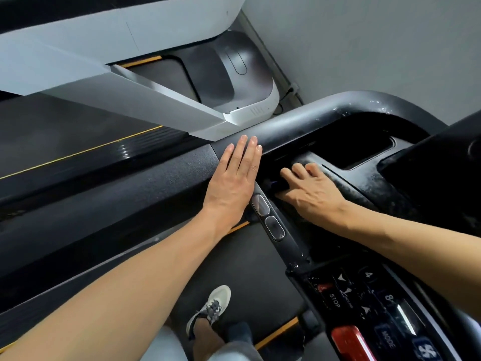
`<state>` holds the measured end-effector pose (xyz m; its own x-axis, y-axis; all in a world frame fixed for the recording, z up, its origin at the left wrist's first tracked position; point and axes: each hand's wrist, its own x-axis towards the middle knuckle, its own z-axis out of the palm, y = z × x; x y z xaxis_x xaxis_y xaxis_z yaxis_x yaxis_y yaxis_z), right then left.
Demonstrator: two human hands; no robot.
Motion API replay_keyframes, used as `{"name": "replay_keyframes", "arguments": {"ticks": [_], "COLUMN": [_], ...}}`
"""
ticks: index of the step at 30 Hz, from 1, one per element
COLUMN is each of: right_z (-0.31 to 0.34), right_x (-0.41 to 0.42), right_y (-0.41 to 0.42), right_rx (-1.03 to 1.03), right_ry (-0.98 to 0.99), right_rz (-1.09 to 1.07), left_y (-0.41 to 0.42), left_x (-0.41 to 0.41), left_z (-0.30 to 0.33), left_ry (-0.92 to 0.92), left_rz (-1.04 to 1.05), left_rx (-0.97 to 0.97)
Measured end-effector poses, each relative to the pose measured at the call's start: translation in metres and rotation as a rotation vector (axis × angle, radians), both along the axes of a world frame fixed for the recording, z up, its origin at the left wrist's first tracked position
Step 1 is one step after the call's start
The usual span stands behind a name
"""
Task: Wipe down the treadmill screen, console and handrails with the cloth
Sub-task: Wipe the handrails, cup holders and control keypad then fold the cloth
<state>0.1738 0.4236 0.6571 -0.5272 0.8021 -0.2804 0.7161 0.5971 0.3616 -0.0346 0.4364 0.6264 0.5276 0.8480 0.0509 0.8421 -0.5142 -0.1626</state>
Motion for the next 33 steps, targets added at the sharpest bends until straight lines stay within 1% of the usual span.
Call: {"name": "replay_keyframes", "arguments": {"ticks": [3,4,6,8,9,13,16,18,19,20,23,25,27,29,33], "right_z": [0.014,0.014,0.004,-0.007,-0.006,0.018,0.008,0.003,0.005,0.011,0.035,0.036,0.024,0.028,0.059], "right_x": [0.037,0.037,0.017,-0.003,0.000,0.047,0.031,0.015,0.020,0.032,0.072,0.068,0.050,0.051,0.084], "right_y": [-0.021,-0.021,-0.010,-0.005,-0.006,-0.028,-0.021,-0.013,-0.016,-0.022,-0.038,-0.031,-0.022,-0.020,-0.029], "right_rx": [-0.029,-0.033,-0.058,-0.080,-0.108,-0.246,-0.202,-0.174,-0.178,-0.201,-0.355,-0.422,-0.448,-0.456,-0.440], "right_ry": [0.033,0.042,0.016,-0.014,-0.019,0.030,0.015,0.026,0.030,0.032,0.053,0.026,-0.011,-0.026,-0.018], "right_rz": [0.119,0.120,0.085,0.104,0.119,0.188,0.112,0.095,0.097,0.119,0.226,0.263,0.314,0.317,0.260], "left_y": [-0.001,-0.001,0.000,0.000,-0.001,-0.001,-0.001,0.000,0.000,0.000,0.001,0.000,0.000,0.001,0.001], "left_x": [0.000,0.000,-0.001,-0.002,-0.003,-0.003,-0.002,-0.002,-0.002,-0.001,-0.001,-0.001,-0.001,-0.002,-0.001], "left_z": [0.001,0.001,0.003,0.005,0.005,0.005,0.002,0.000,-0.001,-0.002,-0.004,-0.005,-0.004,-0.005,-0.006], "left_ry": [-0.005,-0.006,-0.026,-0.058,-0.066,-0.104,-0.104,-0.116,-0.121,-0.121,-0.129,-0.122,-0.104,-0.097,-0.107], "left_rz": [0.000,0.002,0.018,0.022,0.016,0.008,0.018,0.012,0.012,0.016,0.023,0.019,0.014,0.007,0.017], "left_rx": [-0.003,-0.011,-0.030,-0.055,-0.067,-0.091,-0.073,-0.072,-0.069,-0.063,-0.063,-0.054,-0.052,-0.043,-0.050]}}
